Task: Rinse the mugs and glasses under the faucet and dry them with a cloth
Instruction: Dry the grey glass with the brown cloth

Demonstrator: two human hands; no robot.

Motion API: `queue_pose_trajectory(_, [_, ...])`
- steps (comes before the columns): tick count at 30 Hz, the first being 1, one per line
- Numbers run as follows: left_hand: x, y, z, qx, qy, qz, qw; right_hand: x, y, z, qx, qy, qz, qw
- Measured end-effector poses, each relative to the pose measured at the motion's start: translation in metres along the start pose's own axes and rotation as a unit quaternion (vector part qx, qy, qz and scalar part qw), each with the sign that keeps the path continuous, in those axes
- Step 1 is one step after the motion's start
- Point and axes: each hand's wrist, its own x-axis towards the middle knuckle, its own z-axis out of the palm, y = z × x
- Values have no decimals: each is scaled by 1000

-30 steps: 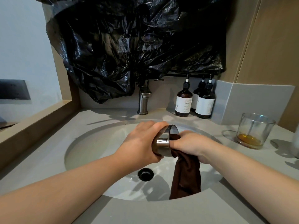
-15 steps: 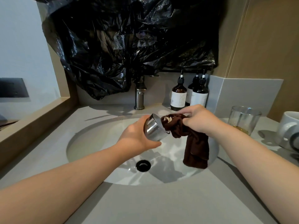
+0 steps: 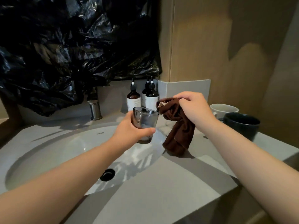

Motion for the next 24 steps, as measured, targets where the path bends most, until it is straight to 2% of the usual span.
queue_pose_trajectory(4, [16, 21, 52, -83, -49, -4, 995, -18, 20, -43, -33, 45, -13, 998])
queue_pose_trajectory(7, [20, 25, 84, -105, -70, -8, 992, -44, 38, -63, -115, 103, -57, 986])
queue_pose_trajectory(9, [22, 24, 101, -105, -78, -14, 991, -59, 55, -73, -169, 109, -100, 975])
queue_pose_trajectory(12, [25, 23, 117, -102, -87, -17, 991, -74, 82, -84, -283, 25, -160, 945])
queue_pose_trajectory(15, [24, 27, 124, -91, -93, -14, 991, -82, 102, -86, -427, -65, -198, 880])
queue_pose_trajectory(16, [24, 26, 126, -87, -94, -13, 992, -82, 104, -85, -436, -90, -193, 874])
queue_pose_trajectory(19, [27, 22, 131, -82, -91, -10, 992, -83, 104, -87, -407, -139, -172, 886])
queue_pose_trajectory(24, [30, 23, 132, -57, -97, 13, 994, -81, 107, -89, -408, -159, -169, 883])
